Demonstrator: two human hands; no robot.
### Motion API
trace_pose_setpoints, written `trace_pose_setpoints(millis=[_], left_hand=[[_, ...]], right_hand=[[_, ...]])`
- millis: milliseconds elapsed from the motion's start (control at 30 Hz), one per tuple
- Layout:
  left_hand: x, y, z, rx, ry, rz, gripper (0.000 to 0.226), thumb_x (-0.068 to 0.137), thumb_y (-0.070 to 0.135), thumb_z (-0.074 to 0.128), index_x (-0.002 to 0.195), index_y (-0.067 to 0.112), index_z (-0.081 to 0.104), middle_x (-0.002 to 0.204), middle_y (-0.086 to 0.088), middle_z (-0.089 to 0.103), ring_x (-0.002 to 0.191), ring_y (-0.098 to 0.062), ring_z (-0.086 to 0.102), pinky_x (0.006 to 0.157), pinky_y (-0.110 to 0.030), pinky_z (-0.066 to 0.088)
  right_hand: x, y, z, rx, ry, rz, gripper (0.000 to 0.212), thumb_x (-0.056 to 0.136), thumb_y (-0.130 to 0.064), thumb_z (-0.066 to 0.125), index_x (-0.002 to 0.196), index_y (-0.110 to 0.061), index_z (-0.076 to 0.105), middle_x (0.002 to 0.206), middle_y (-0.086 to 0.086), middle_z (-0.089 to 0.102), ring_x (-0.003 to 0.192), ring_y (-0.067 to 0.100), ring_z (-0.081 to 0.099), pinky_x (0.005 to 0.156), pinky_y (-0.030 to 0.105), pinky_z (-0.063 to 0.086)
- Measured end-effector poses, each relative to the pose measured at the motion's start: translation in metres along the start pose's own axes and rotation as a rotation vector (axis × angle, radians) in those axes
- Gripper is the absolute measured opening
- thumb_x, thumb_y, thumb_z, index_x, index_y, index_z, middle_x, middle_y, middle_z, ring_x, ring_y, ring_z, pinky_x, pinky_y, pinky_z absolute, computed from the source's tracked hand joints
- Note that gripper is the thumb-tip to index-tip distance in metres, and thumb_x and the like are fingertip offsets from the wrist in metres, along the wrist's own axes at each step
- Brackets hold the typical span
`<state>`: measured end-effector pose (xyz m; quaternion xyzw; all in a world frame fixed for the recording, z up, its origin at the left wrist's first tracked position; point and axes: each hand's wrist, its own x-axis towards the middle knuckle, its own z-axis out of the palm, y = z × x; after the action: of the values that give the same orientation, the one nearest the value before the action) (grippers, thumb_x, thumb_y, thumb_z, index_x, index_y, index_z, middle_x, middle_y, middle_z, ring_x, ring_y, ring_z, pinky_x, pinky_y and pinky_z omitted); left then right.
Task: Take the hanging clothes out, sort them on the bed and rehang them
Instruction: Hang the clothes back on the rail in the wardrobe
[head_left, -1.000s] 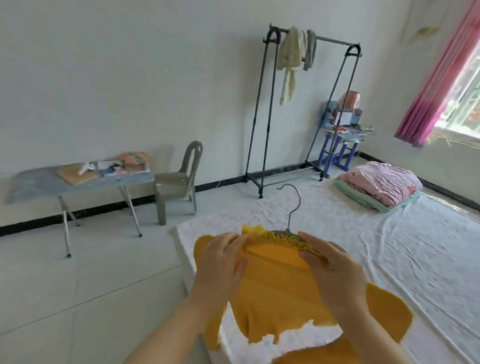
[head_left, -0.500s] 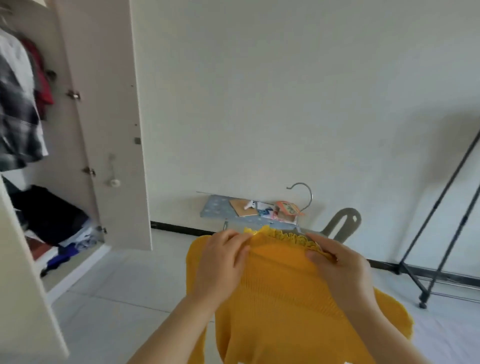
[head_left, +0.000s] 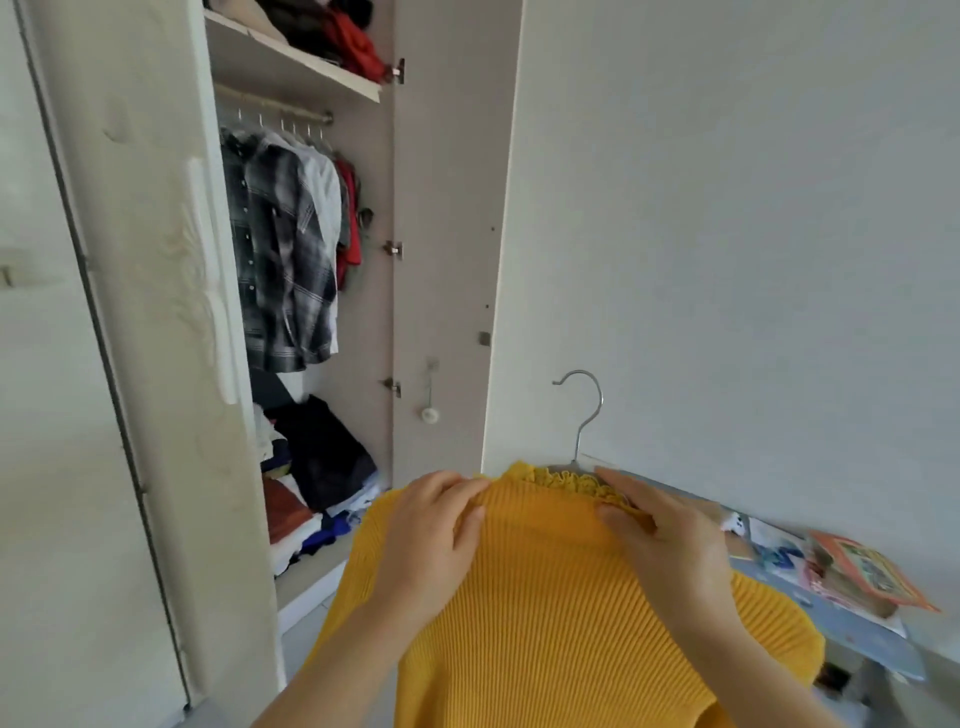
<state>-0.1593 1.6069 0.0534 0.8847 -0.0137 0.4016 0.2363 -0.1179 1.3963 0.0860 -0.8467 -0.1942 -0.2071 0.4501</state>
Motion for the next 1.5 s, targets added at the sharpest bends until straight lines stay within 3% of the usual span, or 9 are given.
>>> trace_pose_setpoints(millis=[200, 300, 400, 500, 700, 833, 967, 1133, 1500], left_hand=[[0.066, -0.060, 0.040, 0.139, 0.085, -0.112, 0.027, 0.086, 0.016, 0.062, 0.112, 0.019, 0.066, 0.104, 0.005, 0.060, 0.094, -0.002, 0.044, 0.085, -0.018, 0.031], [0.104, -0.089, 0.056, 0.214, 0.102, -0.172, 0.029, 0.089, 0.020, 0.058, 0.117, 0.022, 0.063, 0.109, 0.006, 0.059, 0.099, -0.002, 0.045, 0.087, -0.016, 0.028], [0.134, -0.122, 0.066, 0.262, 0.104, -0.229, 0.031, 0.092, 0.026, 0.052, 0.122, 0.025, 0.058, 0.116, 0.009, 0.055, 0.102, 0.004, 0.036, 0.090, -0.012, 0.023], [0.160, -0.162, 0.078, 0.291, 0.096, -0.280, 0.032, 0.093, 0.028, 0.049, 0.124, 0.027, 0.057, 0.117, 0.010, 0.054, 0.108, -0.002, 0.043, 0.091, -0.012, 0.025], [0.224, -0.265, 0.103, 0.334, 0.131, -0.313, 0.034, 0.093, 0.030, 0.047, 0.127, 0.030, 0.052, 0.121, 0.013, 0.050, 0.108, 0.004, 0.036, 0.092, -0.011, 0.020], [0.268, -0.328, 0.109, 0.336, 0.165, -0.330, 0.034, 0.094, 0.030, 0.047, 0.127, 0.032, 0.051, 0.121, 0.015, 0.048, 0.105, 0.008, 0.030, 0.096, -0.013, 0.022], [0.320, -0.390, 0.104, 0.370, 0.208, -0.355, 0.034, 0.094, 0.030, 0.048, 0.127, 0.031, 0.051, 0.119, 0.016, 0.047, 0.104, 0.008, 0.030, 0.094, -0.012, 0.021], [0.374, -0.458, 0.094, 0.428, 0.276, -0.390, 0.034, 0.093, 0.030, 0.049, 0.127, 0.031, 0.052, 0.115, 0.018, 0.046, 0.102, 0.006, 0.032, 0.093, -0.014, 0.024], [0.468, -0.564, 0.035, 0.612, 0.314, -0.506, 0.037, 0.092, 0.028, 0.051, 0.129, 0.030, 0.050, 0.123, 0.009, 0.049, 0.114, -0.009, 0.043, 0.099, -0.033, 0.039]], right_hand=[[0.112, 0.033, 0.071, 0.033, -0.092, -0.111, 0.031, 0.084, -0.025, 0.065, 0.112, -0.038, 0.065, 0.088, -0.014, 0.063, 0.082, 0.007, 0.058, 0.066, 0.020, 0.044], [0.170, 0.039, 0.104, 0.047, -0.150, -0.162, 0.029, 0.086, -0.027, 0.063, 0.112, -0.039, 0.064, 0.088, -0.018, 0.060, 0.082, 0.005, 0.054, 0.063, 0.016, 0.040], [0.219, 0.040, 0.138, 0.046, -0.201, -0.212, 0.029, 0.087, -0.030, 0.061, 0.114, -0.041, 0.062, 0.093, -0.018, 0.061, 0.087, 0.007, 0.054, 0.067, 0.023, 0.042], [0.260, 0.042, 0.179, 0.040, -0.241, -0.266, 0.029, 0.087, -0.031, 0.061, 0.114, -0.040, 0.062, 0.098, -0.014, 0.064, 0.090, 0.010, 0.056, 0.071, 0.028, 0.048], [0.350, 0.042, 0.282, 0.068, -0.274, -0.301, 0.027, 0.088, -0.034, 0.059, 0.114, -0.040, 0.062, 0.108, -0.012, 0.065, 0.096, 0.013, 0.058, 0.074, 0.027, 0.047], [0.407, 0.028, 0.341, 0.072, -0.322, -0.322, 0.027, 0.088, -0.035, 0.057, 0.115, -0.042, 0.060, 0.109, -0.011, 0.065, 0.092, 0.008, 0.054, 0.069, 0.022, 0.042], [0.464, 0.008, 0.402, 0.094, -0.320, -0.355, 0.027, 0.088, -0.035, 0.059, 0.114, -0.040, 0.062, 0.109, -0.011, 0.065, 0.099, 0.014, 0.059, 0.073, 0.027, 0.046], [0.532, -0.019, 0.478, 0.189, -0.334, -0.418, 0.028, 0.085, -0.033, 0.064, 0.111, -0.042, 0.063, 0.106, -0.014, 0.066, 0.099, 0.013, 0.059, 0.072, 0.023, 0.042], [0.657, -0.105, 0.621, 0.357, -0.433, -0.614, 0.033, 0.083, -0.031, 0.066, 0.113, -0.044, 0.061, 0.103, -0.010, 0.067, 0.096, 0.013, 0.060, 0.068, 0.025, 0.041]])
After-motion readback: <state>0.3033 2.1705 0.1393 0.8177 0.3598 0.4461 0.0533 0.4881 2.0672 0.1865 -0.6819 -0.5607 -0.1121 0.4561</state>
